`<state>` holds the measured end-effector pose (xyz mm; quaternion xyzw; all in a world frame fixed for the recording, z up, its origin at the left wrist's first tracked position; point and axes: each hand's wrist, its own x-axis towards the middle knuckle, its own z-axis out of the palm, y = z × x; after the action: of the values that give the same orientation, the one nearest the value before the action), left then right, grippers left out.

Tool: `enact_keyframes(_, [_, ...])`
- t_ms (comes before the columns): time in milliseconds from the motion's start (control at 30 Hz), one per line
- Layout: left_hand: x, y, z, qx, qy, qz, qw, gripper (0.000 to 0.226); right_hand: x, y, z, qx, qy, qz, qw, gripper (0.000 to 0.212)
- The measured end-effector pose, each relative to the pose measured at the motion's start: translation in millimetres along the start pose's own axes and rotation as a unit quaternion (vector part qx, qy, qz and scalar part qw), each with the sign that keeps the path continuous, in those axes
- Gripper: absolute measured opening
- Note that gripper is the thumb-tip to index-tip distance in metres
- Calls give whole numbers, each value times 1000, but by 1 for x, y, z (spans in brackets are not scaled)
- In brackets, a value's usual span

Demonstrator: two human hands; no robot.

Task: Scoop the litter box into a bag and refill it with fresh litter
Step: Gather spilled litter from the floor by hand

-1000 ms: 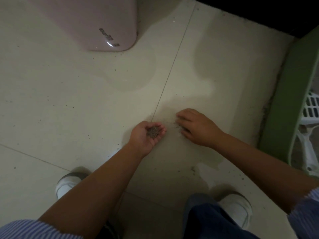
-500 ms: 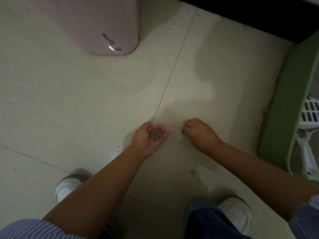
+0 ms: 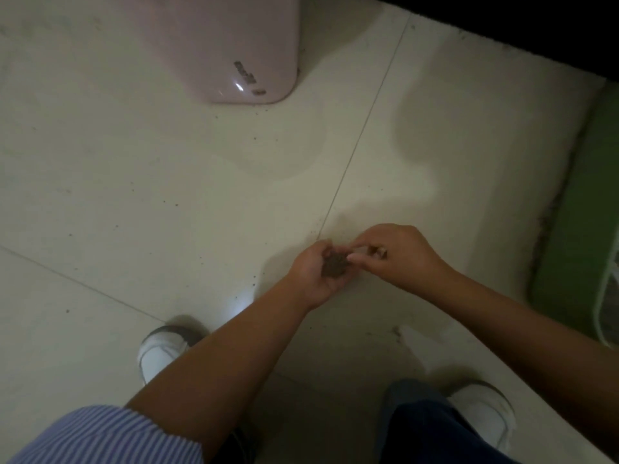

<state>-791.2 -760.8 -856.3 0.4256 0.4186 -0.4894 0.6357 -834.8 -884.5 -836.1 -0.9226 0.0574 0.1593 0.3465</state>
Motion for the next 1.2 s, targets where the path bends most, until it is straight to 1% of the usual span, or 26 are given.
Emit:
enact_keyframes(67, [-1,-2,0,9,-7,-12,1000,66,-5,22,-7,-3,67,28,997,21])
enact_keyframes(100, [0,-2,-2,16,-5,-12,1000,72,-7,36,-9,-27,69,47,996,21])
enact_keyframes(133, [0,-2,-3,19,0,-10,1000,73,-8,47,-8,-70,63,50,994,23])
enact_keyframes(167, [1,-2,-4,20,8,-4,1000,71,-10,56,-6,-107,54,35,992,24])
enact_keyframes(200, [1,-1,-5,19,17,3,1000,68,-10,60,-3,-128,51,3,990,22])
enact_keyframes(267, [2,1,-8,16,28,14,999,67,-7,62,7,-162,62,-98,980,21])
enact_keyframes(300, [2,2,-9,13,35,19,999,66,-6,62,15,-172,47,-145,973,28])
enact_keyframes(333, [2,3,-9,10,41,22,999,62,-6,59,21,-176,28,-167,970,33])
enact_keyframes(367, [2,4,-9,10,47,24,999,55,-7,57,27,-177,7,-172,969,35])
enact_keyframes(433, [1,7,-9,12,51,31,998,44,-9,63,29,-162,-15,-151,975,34])
enact_keyframes(500, [1,9,-8,16,51,35,998,43,-13,74,26,-135,-23,-144,980,29])
enact_keyframes(600, [1,7,-7,19,51,34,998,44,-19,82,16,-162,-8,-189,969,14])
enact_keyframes(667, [1,4,-6,25,51,27,998,45,-22,82,12,-181,-6,-201,963,20])
enact_keyframes(767, [3,1,-6,27,48,20,998,54,-21,83,15,-189,4,-165,968,29])
enact_keyframes(833, [4,0,-5,33,50,18,998,49,-20,82,18,-191,1,-140,972,36])
enact_keyframes(967, [4,0,-4,48,54,11,997,43,-18,75,24,-187,-14,-134,973,33])
enact_keyframes(1133, [3,1,-3,43,47,1,998,41,-11,67,20,-210,-39,-127,969,39])
enact_keyframes(1200, [3,1,-3,42,44,-2,998,41,-8,59,23,-208,-60,-86,972,41])
